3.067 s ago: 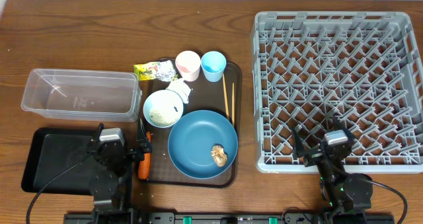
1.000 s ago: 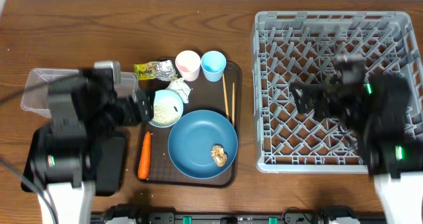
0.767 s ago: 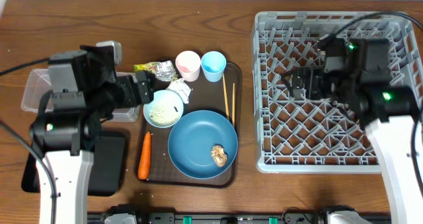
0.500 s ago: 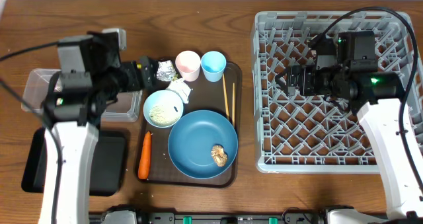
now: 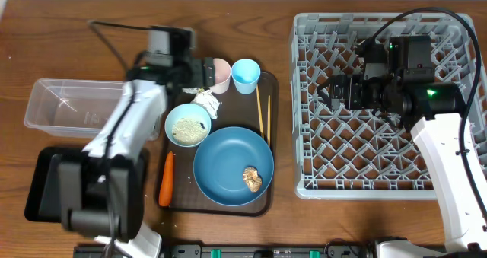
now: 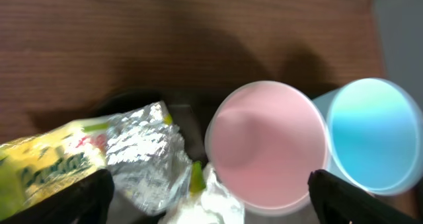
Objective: Sort waste into correct bins and load items into the dishwasher rack
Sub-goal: 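Reach the left gripper to the pink cup and grasp it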
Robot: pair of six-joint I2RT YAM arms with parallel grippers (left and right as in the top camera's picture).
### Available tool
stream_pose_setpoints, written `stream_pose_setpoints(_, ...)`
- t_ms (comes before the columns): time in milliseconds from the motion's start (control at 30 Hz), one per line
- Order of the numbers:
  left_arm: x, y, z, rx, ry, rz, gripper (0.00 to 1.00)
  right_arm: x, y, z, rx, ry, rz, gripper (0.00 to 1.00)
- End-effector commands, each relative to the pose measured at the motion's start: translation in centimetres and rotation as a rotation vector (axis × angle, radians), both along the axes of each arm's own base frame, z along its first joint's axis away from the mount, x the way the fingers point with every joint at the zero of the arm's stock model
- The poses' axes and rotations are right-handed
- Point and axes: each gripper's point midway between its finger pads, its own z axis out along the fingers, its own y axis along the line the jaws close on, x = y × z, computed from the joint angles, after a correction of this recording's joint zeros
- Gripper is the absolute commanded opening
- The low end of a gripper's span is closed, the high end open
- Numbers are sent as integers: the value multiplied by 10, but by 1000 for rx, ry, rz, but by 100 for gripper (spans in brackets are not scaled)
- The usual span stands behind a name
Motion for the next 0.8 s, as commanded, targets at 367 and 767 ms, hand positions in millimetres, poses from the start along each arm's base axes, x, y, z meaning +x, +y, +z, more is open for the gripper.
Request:
stream_pose_setpoints(367, 14, 0, -47, 61, 49, 35, 47, 0, 1, 7, 3, -3, -10, 99)
stream_pose_setpoints(767, 15, -5, -1, 6, -35, 34, 6, -4, 0, 4, 0, 19, -10, 99)
